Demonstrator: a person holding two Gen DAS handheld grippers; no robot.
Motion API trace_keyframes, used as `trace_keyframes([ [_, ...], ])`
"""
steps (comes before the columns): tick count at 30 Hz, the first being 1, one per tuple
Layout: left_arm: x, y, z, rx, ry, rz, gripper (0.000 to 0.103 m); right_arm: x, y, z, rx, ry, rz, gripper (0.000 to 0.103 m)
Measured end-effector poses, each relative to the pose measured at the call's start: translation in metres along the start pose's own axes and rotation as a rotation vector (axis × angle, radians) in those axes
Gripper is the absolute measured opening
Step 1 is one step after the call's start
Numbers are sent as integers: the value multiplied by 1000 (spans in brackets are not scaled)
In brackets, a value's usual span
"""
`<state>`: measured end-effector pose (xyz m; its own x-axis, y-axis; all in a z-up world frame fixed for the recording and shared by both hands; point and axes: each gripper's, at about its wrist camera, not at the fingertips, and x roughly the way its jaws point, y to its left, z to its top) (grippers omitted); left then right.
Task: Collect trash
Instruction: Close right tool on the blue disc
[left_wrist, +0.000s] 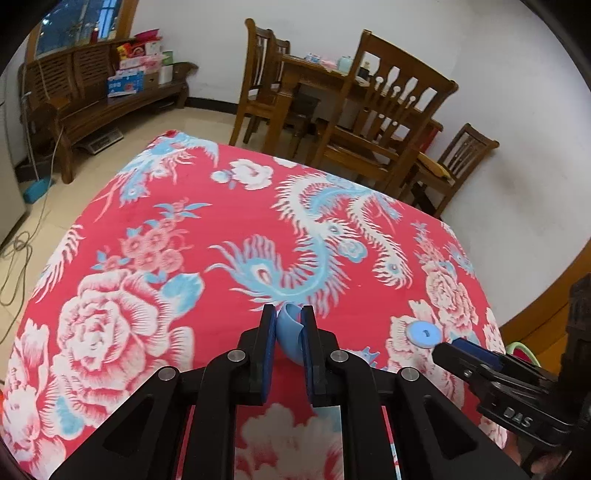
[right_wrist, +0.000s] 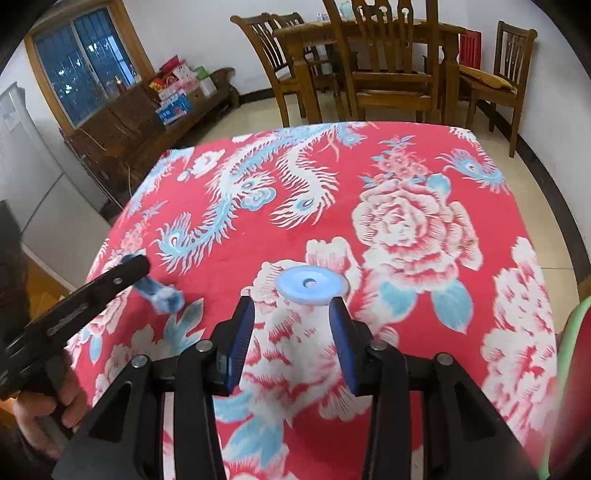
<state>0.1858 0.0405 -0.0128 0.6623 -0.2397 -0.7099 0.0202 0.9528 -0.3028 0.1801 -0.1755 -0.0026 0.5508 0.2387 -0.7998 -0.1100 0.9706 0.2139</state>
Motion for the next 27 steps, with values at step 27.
trace_keyframes([
  [27,3,8,-4,-34,10,-39,13,31,9,9,-160,25,-126,59],
])
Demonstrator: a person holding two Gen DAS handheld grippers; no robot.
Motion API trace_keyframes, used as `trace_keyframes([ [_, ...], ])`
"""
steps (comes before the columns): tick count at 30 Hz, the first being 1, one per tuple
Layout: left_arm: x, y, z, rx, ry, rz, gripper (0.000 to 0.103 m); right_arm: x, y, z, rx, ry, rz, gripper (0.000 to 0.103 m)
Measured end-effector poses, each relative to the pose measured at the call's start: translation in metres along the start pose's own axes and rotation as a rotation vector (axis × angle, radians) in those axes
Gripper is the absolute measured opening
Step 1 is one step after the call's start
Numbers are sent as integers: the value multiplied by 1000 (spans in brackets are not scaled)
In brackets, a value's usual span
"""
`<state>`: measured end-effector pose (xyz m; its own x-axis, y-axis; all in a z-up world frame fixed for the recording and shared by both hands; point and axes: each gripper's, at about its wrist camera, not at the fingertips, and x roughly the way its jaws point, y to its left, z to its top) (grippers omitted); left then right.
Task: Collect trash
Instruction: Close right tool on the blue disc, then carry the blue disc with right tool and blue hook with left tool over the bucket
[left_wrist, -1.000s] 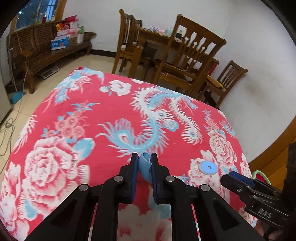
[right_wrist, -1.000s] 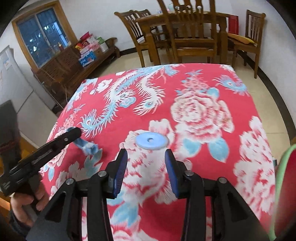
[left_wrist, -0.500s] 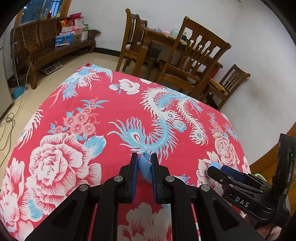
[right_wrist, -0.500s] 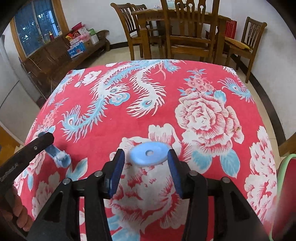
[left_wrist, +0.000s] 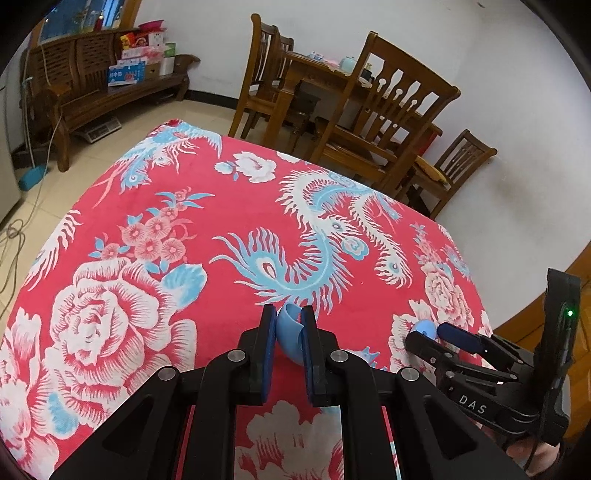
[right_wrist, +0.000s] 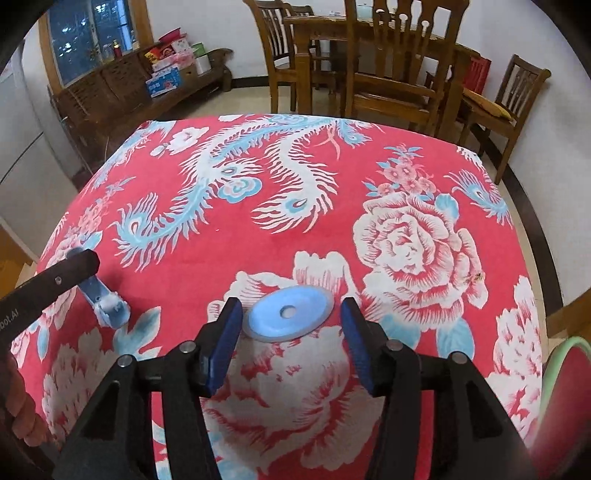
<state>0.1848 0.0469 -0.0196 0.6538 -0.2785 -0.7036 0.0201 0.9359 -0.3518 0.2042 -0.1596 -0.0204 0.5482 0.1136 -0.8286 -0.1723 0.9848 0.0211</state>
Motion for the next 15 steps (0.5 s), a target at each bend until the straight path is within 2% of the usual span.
trace_keyframes([
  [3,1,0,0,-3,0,-2,13,2,4,-1,-64,-10,-7,63],
  [7,2,1,0,-7,4,-3,13,3,3,0,-75,-21,11,62],
  [8,2,1,-1,-7,4,-3,13,3,3,0,-79,-25,14,60],
  [9,2,1,-1,-7,4,-3,13,2,4,0,-85,-31,19,54],
  [15,1,0,-2,-3,5,-3,13,-2,3,-2,-59,-36,34,53],
])
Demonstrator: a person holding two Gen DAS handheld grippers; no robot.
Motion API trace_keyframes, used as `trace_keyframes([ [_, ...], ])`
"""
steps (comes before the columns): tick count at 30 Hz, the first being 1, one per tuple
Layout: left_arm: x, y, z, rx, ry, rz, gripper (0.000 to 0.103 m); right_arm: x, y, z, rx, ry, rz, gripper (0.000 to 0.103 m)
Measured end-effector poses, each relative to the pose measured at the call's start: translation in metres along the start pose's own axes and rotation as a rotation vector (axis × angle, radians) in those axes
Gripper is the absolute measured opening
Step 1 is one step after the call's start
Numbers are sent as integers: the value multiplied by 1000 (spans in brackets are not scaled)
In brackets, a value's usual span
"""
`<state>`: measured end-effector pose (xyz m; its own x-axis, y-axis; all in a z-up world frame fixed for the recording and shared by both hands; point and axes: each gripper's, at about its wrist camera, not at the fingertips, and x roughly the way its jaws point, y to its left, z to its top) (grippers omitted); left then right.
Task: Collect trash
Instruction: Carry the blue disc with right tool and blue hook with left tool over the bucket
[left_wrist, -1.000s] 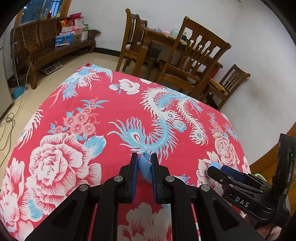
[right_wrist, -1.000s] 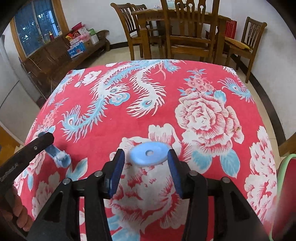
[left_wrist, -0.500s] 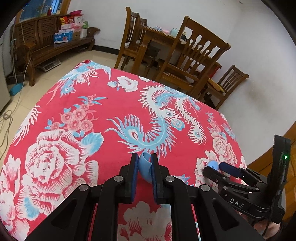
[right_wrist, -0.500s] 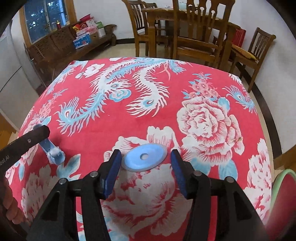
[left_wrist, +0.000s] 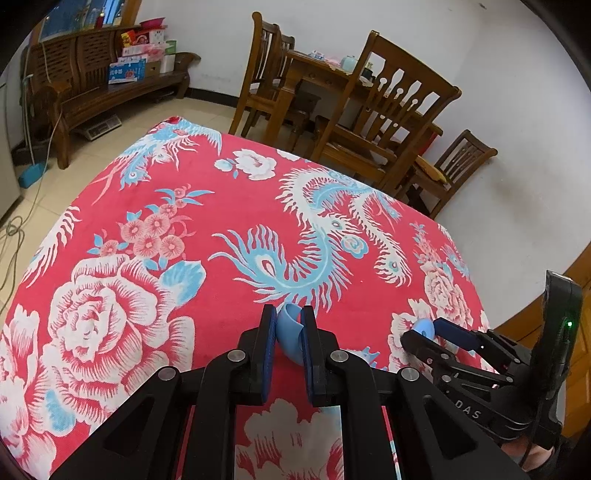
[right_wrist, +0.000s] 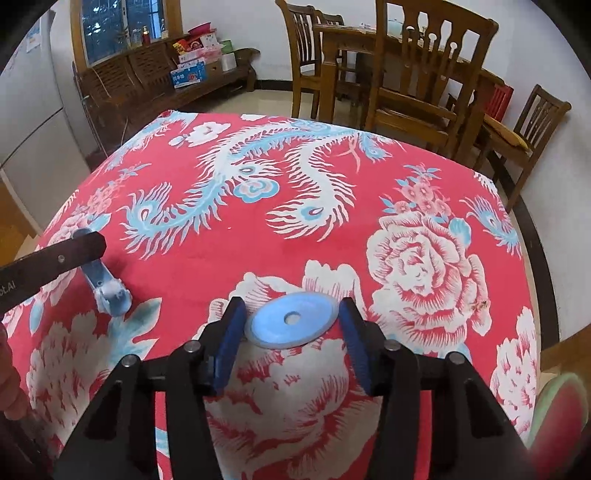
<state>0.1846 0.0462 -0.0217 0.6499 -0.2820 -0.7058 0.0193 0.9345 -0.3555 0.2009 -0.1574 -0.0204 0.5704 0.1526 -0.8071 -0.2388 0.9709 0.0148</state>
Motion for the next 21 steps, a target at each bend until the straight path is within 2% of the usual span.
trace_keyframes([
  [9,-9,-16,-2,22,-5,-12,13,-40,-15,-11,73,-60,37,53],
  [21,-29,-66,-16,98,-7,-60,13,-110,-58,-46,213,-143,44,53],
])
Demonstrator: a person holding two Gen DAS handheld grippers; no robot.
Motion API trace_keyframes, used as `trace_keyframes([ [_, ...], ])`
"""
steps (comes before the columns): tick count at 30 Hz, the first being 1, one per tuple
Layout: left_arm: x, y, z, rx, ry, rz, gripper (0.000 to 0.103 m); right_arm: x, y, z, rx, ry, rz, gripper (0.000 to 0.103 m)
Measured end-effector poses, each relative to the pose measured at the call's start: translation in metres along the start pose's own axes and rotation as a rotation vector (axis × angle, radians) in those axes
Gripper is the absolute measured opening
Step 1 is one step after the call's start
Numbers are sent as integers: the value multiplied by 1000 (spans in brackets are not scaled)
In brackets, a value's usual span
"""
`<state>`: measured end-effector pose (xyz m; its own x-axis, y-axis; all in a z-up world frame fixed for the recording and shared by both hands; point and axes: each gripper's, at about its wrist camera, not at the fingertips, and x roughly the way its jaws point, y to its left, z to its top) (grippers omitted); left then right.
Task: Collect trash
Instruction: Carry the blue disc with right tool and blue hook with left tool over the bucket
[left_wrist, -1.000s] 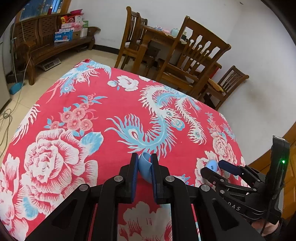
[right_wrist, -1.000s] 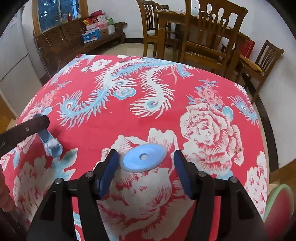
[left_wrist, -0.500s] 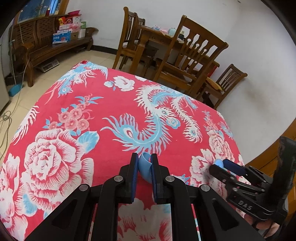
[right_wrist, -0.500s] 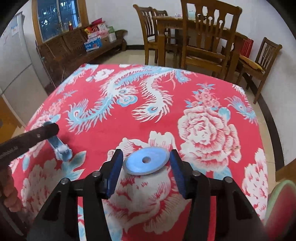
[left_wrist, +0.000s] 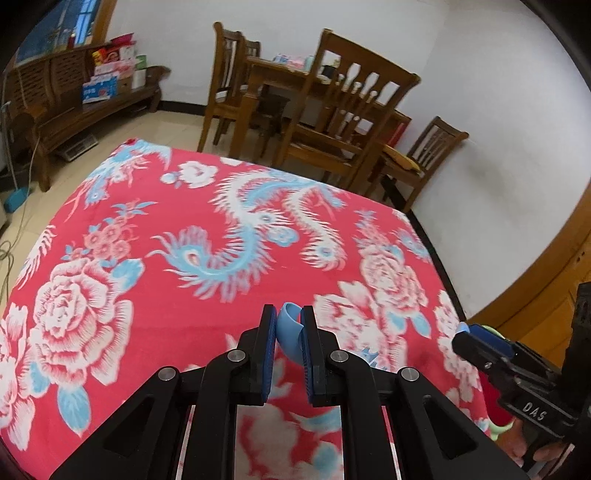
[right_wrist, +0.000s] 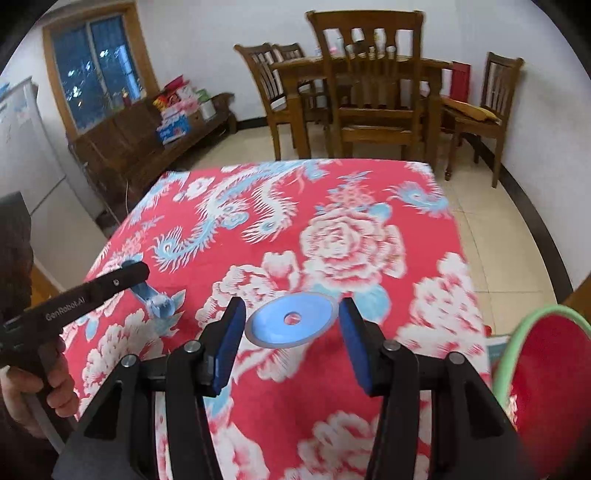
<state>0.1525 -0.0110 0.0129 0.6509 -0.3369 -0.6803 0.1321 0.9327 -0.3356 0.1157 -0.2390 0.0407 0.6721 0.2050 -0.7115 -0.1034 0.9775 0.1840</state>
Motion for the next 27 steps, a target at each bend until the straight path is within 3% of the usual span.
trace_keyframes([
  [13,-7,-75,-13,103,28,-95,13,-82,-80,-28,150,-103,-95,54],
  [27,0,-148,-22,196,59,-177,13,-145,-180,-76,355,-166,-246,54],
])
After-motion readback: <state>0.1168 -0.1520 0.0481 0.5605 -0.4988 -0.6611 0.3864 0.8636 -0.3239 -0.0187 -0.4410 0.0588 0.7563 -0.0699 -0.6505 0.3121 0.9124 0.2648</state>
